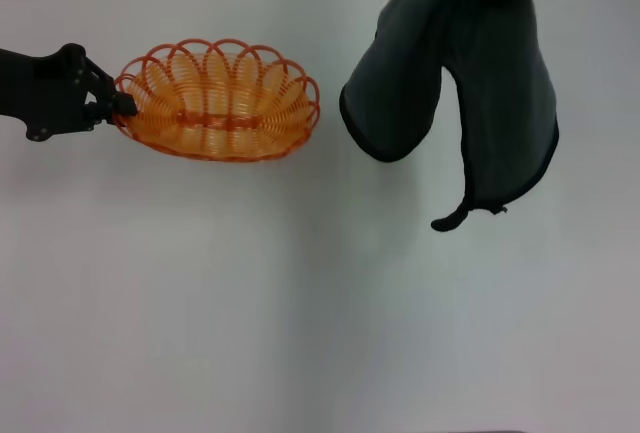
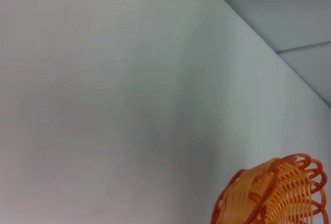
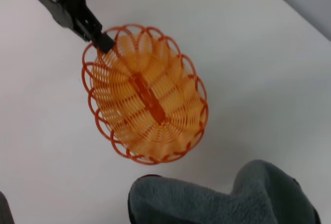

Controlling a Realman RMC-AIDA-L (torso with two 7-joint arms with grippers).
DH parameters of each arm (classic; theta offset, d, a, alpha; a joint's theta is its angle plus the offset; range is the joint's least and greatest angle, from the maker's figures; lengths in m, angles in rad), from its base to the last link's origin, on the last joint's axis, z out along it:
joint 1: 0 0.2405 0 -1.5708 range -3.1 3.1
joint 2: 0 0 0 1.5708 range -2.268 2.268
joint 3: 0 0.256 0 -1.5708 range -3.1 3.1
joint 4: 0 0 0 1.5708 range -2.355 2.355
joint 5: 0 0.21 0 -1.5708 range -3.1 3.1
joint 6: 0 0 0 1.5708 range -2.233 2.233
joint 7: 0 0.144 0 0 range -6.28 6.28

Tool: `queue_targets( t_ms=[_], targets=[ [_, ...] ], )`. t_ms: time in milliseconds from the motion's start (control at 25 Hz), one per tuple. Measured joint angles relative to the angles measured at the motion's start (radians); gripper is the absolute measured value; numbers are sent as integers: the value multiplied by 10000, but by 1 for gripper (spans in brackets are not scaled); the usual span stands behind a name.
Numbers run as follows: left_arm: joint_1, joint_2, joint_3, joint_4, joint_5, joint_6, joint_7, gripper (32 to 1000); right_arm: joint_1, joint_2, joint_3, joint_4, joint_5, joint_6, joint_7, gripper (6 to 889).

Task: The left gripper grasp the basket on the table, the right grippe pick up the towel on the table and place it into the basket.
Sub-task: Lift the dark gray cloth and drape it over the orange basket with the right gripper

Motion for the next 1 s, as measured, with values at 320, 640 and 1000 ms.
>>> queue_targets(
  t_ms=[320,640,1000],
  targets=[
    [-5,-17,0,-25,27,-38,0,111,697,-157,212,-63,14,-27,60,34],
    [-57,-46,108,-36,28,-37,-31,111,1510,-122,154,334,-3,569,72,35],
    [-91,-62,123,-55,27,-39,-46,111,2148,407,84,1095,3,1877,-307,34]
  ],
)
